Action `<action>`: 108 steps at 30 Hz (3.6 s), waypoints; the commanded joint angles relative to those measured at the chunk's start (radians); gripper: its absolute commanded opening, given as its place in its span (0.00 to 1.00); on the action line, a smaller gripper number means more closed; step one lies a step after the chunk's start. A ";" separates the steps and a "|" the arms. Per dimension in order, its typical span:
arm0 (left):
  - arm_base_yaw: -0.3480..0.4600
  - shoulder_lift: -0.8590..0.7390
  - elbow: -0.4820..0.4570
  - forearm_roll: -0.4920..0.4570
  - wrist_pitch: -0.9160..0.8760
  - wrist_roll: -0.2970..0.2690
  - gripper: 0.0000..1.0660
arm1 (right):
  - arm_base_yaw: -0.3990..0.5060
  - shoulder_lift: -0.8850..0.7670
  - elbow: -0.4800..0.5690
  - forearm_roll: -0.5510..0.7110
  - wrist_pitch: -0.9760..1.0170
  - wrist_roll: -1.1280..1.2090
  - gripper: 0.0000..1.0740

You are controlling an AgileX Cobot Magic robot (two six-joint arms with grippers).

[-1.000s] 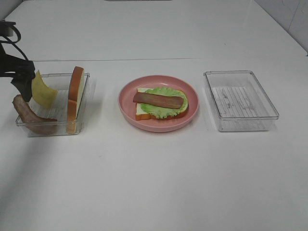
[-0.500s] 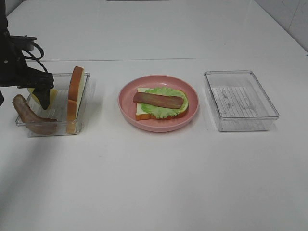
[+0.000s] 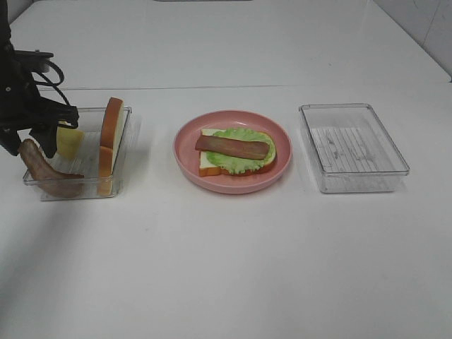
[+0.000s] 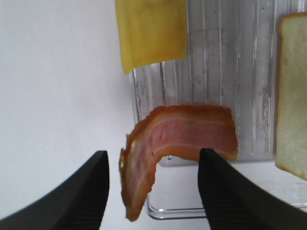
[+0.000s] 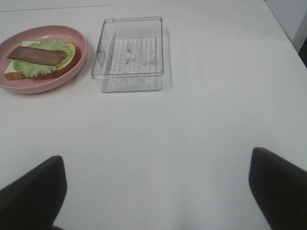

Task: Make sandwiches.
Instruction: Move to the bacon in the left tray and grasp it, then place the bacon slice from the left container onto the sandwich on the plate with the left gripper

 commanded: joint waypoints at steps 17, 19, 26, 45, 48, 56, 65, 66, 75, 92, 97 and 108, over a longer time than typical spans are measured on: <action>-0.007 0.004 -0.001 -0.007 -0.005 -0.016 0.21 | -0.005 -0.021 0.003 0.001 -0.010 -0.003 0.89; -0.007 0.004 -0.001 -0.008 -0.005 -0.016 0.10 | -0.005 -0.021 0.003 0.001 -0.010 -0.003 0.89; -0.007 0.004 -0.001 -0.011 0.020 -0.014 0.00 | -0.005 -0.021 0.003 0.001 -0.010 -0.003 0.89; -0.007 -0.169 -0.001 -0.089 0.025 -0.010 0.00 | -0.005 -0.021 0.003 0.001 -0.010 -0.003 0.89; -0.007 -0.198 -0.004 -0.110 0.026 0.000 0.00 | -0.005 -0.021 0.003 0.001 -0.010 -0.003 0.89; -0.007 -0.265 -0.087 -0.228 0.079 0.051 0.00 | -0.005 -0.021 0.003 0.001 -0.010 -0.003 0.89; -0.007 -0.264 -0.331 -0.408 0.122 0.105 0.00 | -0.005 -0.021 0.003 0.001 -0.010 -0.003 0.89; -0.007 -0.264 -0.368 -0.484 0.122 0.135 0.00 | -0.005 -0.021 0.003 0.001 -0.010 -0.003 0.89; -0.055 -0.253 -0.417 -0.740 0.077 0.270 0.00 | -0.005 -0.021 0.003 0.001 -0.010 -0.003 0.89; -0.335 -0.029 -0.417 -0.800 -0.153 0.371 0.00 | -0.005 -0.021 0.003 0.003 -0.010 -0.003 0.89; -0.396 0.040 -0.417 -0.807 -0.235 0.371 0.00 | -0.005 -0.021 0.003 0.003 -0.010 -0.003 0.89; -0.448 0.142 -0.417 -0.857 -0.298 0.360 0.00 | -0.005 -0.021 0.003 0.003 -0.010 -0.003 0.89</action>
